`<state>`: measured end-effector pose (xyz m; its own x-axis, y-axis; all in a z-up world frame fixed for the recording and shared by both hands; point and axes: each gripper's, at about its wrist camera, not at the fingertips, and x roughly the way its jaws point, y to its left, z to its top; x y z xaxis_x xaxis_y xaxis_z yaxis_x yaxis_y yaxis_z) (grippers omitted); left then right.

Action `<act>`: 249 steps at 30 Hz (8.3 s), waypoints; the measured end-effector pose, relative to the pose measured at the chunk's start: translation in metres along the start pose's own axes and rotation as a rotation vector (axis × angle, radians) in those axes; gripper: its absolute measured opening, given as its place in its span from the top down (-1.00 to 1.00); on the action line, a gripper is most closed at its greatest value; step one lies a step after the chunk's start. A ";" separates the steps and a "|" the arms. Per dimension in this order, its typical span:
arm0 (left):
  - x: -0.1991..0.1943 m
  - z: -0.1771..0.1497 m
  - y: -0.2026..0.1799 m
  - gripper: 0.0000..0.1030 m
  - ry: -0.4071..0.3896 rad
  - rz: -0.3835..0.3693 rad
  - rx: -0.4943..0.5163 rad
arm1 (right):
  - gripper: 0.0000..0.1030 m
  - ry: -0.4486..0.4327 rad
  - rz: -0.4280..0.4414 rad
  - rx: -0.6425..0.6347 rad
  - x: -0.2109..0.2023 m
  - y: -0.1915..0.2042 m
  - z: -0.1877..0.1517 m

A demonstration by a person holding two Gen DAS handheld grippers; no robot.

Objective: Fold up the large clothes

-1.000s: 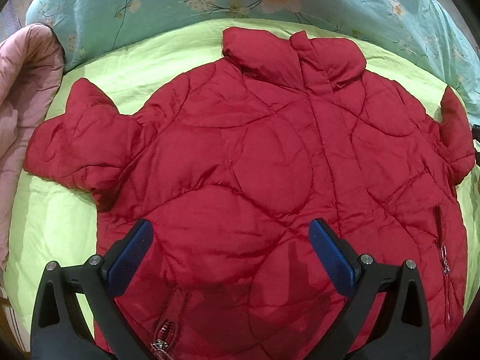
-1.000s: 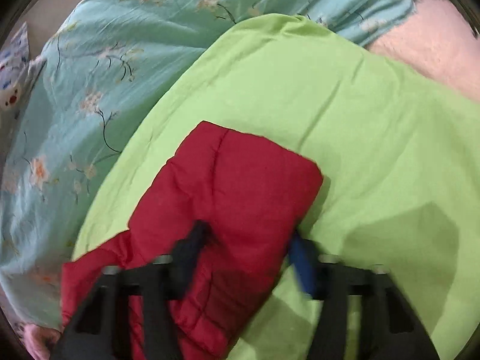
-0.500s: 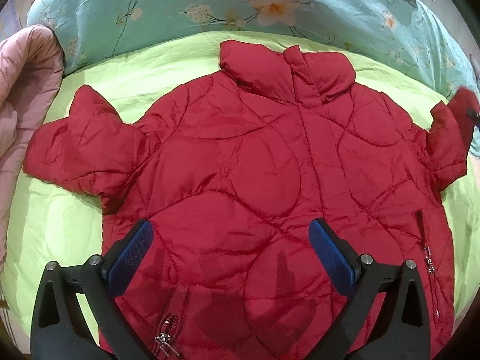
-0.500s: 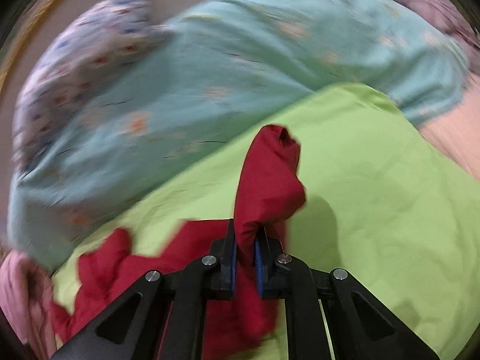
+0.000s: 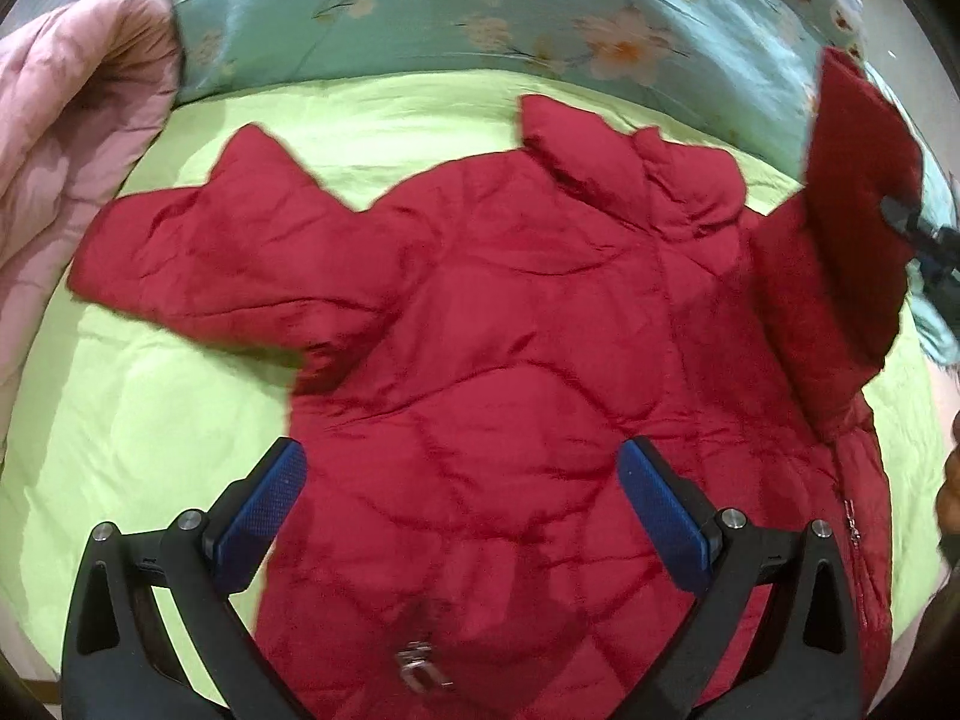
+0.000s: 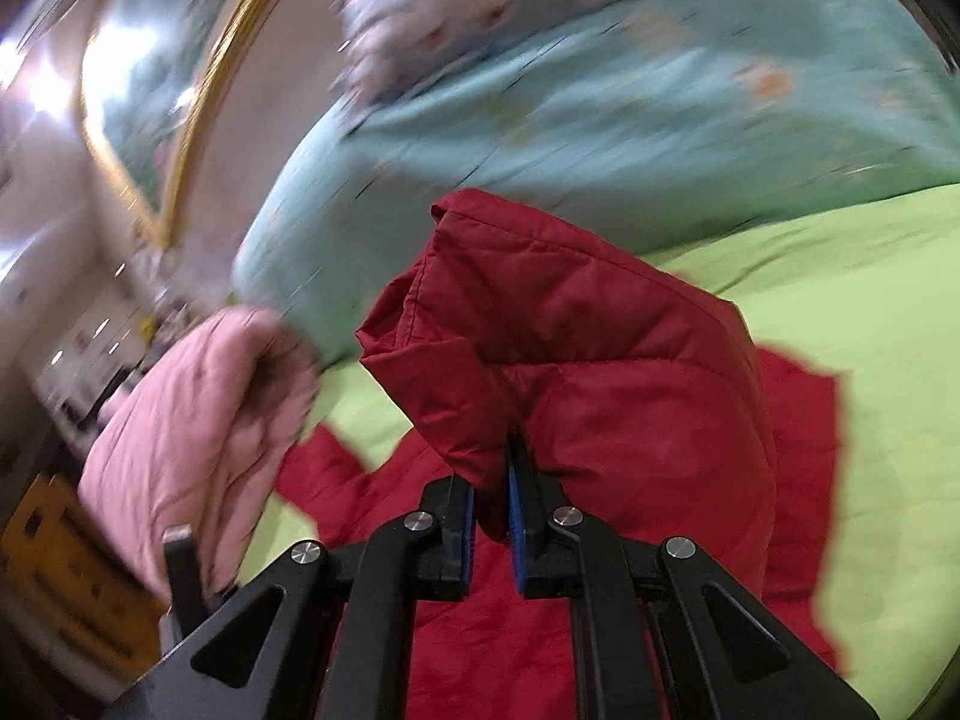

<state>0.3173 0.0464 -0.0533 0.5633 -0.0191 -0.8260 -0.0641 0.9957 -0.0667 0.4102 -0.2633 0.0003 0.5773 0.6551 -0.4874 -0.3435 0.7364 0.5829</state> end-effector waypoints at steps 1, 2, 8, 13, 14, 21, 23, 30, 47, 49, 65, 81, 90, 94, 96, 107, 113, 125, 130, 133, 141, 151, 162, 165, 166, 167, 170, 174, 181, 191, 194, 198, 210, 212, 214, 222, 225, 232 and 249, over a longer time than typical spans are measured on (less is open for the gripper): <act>-0.001 -0.001 0.006 -1.00 -0.001 0.002 -0.012 | 0.83 0.027 0.031 0.008 0.012 0.005 -0.006; -0.001 -0.002 0.015 -1.00 0.000 0.002 -0.025 | 0.83 0.046 0.051 0.010 0.023 0.010 -0.010; 0.003 -0.009 0.053 -1.00 0.021 -0.009 -0.090 | 0.83 0.161 0.131 0.030 0.081 0.030 -0.039; -0.002 -0.009 0.079 -1.00 0.009 -0.049 -0.139 | 0.82 0.266 0.169 0.013 0.119 0.049 -0.068; -0.003 -0.009 0.083 -1.00 0.006 -0.049 -0.144 | 0.82 0.284 0.165 0.009 0.124 0.050 -0.073; 0.001 -0.009 0.105 -1.00 0.020 -0.083 -0.193 | 0.60 0.357 0.101 -0.053 0.144 0.059 -0.110; 0.004 -0.009 0.105 -1.00 0.030 -0.107 -0.203 | 0.36 0.373 0.111 -0.072 0.145 0.062 -0.113; 0.018 -0.001 0.079 -1.00 0.070 -0.230 -0.177 | -0.29 0.335 0.166 -0.131 0.109 0.077 -0.117; 0.039 0.034 0.018 0.66 0.037 -0.246 0.008 | 0.08 -0.013 -0.317 0.037 -0.021 -0.029 -0.060; 0.052 0.035 0.019 0.65 0.080 -0.216 0.029 | 0.05 -0.020 -0.388 0.008 -0.019 -0.035 -0.049; 0.092 0.032 0.002 0.46 0.137 -0.178 0.047 | 0.05 0.083 -0.507 0.047 0.024 -0.082 -0.042; 0.034 0.011 0.054 0.07 0.073 -0.152 -0.045 | -0.01 0.137 -0.474 -0.074 0.039 -0.031 -0.071; 0.019 0.002 0.141 0.07 0.026 -0.102 -0.247 | -0.01 0.072 -0.330 -0.072 0.011 0.014 -0.084; 0.023 0.005 0.173 0.07 0.018 -0.108 -0.334 | -0.01 0.062 -0.280 -0.077 -0.004 0.032 -0.095; 0.029 0.007 0.188 0.07 0.017 -0.124 -0.387 | -0.06 0.062 -0.263 -0.091 -0.012 0.044 -0.103; 0.072 0.028 0.277 0.07 -0.042 -0.166 -0.687 | -0.11 0.085 -0.251 -0.136 -0.016 0.060 -0.122; 0.114 0.038 0.314 0.07 -0.035 -0.229 -0.834 | -0.11 0.082 -0.237 -0.131 -0.022 0.064 -0.127; 0.140 0.059 0.350 0.00 -0.144 -0.293 -0.937 | -0.11 0.104 -0.238 -0.141 -0.017 0.066 -0.133; 0.141 0.062 0.352 0.51 -0.156 -0.272 -0.924 | -0.11 0.118 -0.248 -0.141 -0.015 0.062 -0.139; 0.131 0.061 0.352 0.75 -0.185 -0.290 -0.922 | -0.10 0.120 -0.248 -0.123 -0.016 0.057 -0.139; 0.060 0.068 0.310 0.82 -0.307 -0.281 -0.766 | -0.10 0.095 -0.249 -0.103 -0.027 0.051 -0.136; -0.016 0.076 0.193 0.82 -0.392 -0.363 -0.506 | -0.10 0.071 -0.196 -0.059 -0.043 0.046 -0.132; -0.052 0.071 0.053 0.82 -0.355 -0.479 -0.203 | -0.10 0.020 -0.194 0.037 -0.075 0.018 -0.121; -0.047 0.066 0.020 0.82 -0.316 -0.513 -0.161 | -0.10 0.003 -0.194 0.067 -0.083 0.009 -0.121; -0.045 0.065 0.008 0.82 -0.304 -0.519 -0.149 | -0.10 -0.003 -0.195 0.075 -0.086 0.006 -0.120; -0.042 0.064 0.000 0.82 -0.295 -0.525 -0.140 | -0.10 -0.009 -0.197 0.081 -0.088 0.004 -0.120; -0.034 0.059 -0.030 0.82 -0.261 -0.539 -0.103 | -0.10 -0.028 -0.199 0.106 -0.095 -0.005 -0.120; -0.021 0.052 -0.070 0.82 -0.213 -0.536 -0.058 | -0.10 -0.055 -0.207 0.142 -0.106 -0.018 -0.121; 0.014 0.041 -0.125 0.82 -0.128 -0.507 0.015 | -0.11 -0.100 -0.207 0.211 -0.116 -0.044 -0.113; 0.055 0.020 -0.172 0.82 -0.045 -0.407 0.138 | -0.11 -0.135 -0.198 0.284 -0.118 -0.079 -0.105; 0.062 0.015 -0.173 0.82 -0.033 -0.387 0.153 | -0.12 -0.119 -0.189 0.299 -0.106 -0.086 -0.095; 0.061 0.012 -0.178 0.75 -0.032 -0.352 0.198 | -0.32 -0.097 -0.153 0.318 -0.083 -0.092 -0.079; 0.055 0.010 -0.182 0.10 0.007 -0.399 0.235 | -0.21 -0.001 -0.085 0.386 0.009 -0.107 -0.047; 0.049 0.007 -0.175 -0.08 0.011 -0.433 0.227 | 0.45 0.018 -0.121 0.377 0.017 -0.107 -0.045; 0.041 0.005 -0.164 -0.11 0.025 -0.465 0.214 | 0.80 0.023 -0.145 0.374 0.017 -0.107 -0.043; 0.001 0.014 -0.084 -0.11 -0.031 -0.438 0.108 | 0.87 -0.044 -0.180 0.296 -0.015 -0.107 -0.034; -0.002 0.027 -0.050 -0.11 -0.070 -0.384 0.042 | 0.87 -0.010 -0.248 0.302 -0.013 -0.122 -0.039; 0.055 0.057 -0.010 -0.10 -0.002 -0.265 -0.009 | 0.77 0.047 -0.375 0.242 0.002 -0.121 -0.045; 0.079 0.051 -0.017 -0.14 0.053 -0.245 0.064 | 0.15 0.139 -0.495 -0.019 0.076 -0.034 -0.051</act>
<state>0.4049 0.0326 -0.0892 0.5118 -0.2636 -0.8177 0.1221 0.9644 -0.2344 0.4274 -0.2298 -0.0893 0.5705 0.2430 -0.7845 -0.0682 0.9660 0.2496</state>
